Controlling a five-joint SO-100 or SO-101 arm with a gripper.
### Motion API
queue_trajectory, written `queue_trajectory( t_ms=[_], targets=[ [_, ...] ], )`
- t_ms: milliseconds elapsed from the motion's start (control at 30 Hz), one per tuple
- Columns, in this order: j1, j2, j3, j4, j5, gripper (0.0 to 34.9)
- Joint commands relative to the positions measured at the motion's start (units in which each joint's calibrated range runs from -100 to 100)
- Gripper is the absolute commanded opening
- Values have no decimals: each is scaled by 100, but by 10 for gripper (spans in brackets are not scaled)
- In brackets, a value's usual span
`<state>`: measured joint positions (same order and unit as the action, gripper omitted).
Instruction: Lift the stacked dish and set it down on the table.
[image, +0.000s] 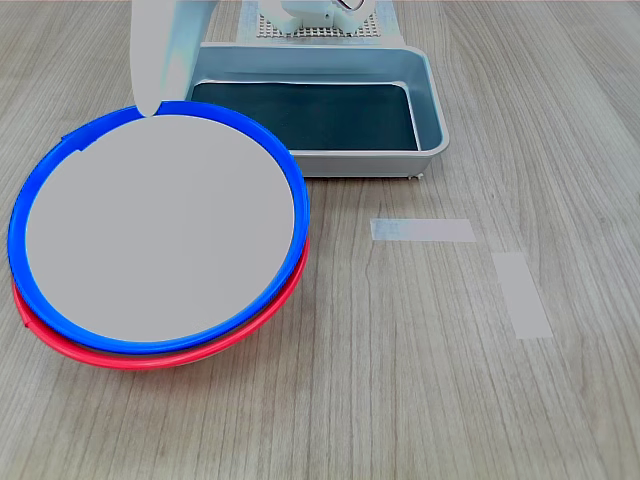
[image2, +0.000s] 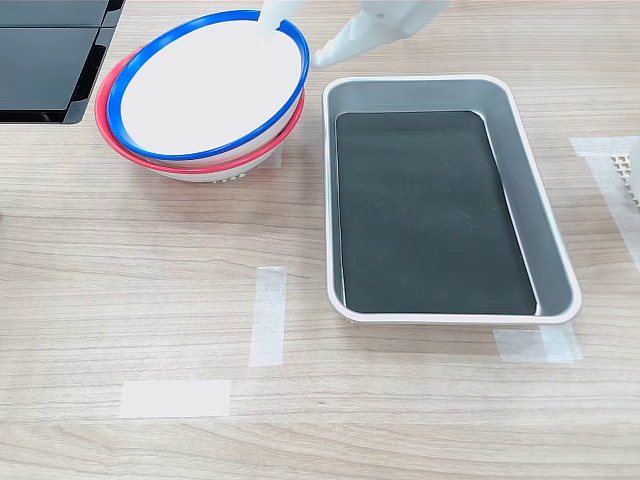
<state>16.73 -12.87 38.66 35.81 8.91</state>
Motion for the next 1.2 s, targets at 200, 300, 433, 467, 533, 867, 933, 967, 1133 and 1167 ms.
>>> queue_trajectory(
  t_ms=[200, 300, 433, 467, 533, 867, 933, 967, 1133, 1167],
  targets=[
    [-266, 729, -730, -110, 151, 3],
    [-294, 763, -975, 130, 137, 2],
    [-313, 660, -1276, 484, 107, 1],
    [-331, 609, -1349, 575, 103, 1],
    [-407, 498, -1522, 749, 73, 1],
    [-1461, 319, -2477, 1293, -254, 0],
    [-1687, 370, -2550, 1302, -283, 0],
    [-1800, 405, -2568, 1310, -288, 0],
    [-2346, 686, -2468, 1252, -322, 0],
    [-2383, 729, -2432, 1227, -322, 0]
  ],
)
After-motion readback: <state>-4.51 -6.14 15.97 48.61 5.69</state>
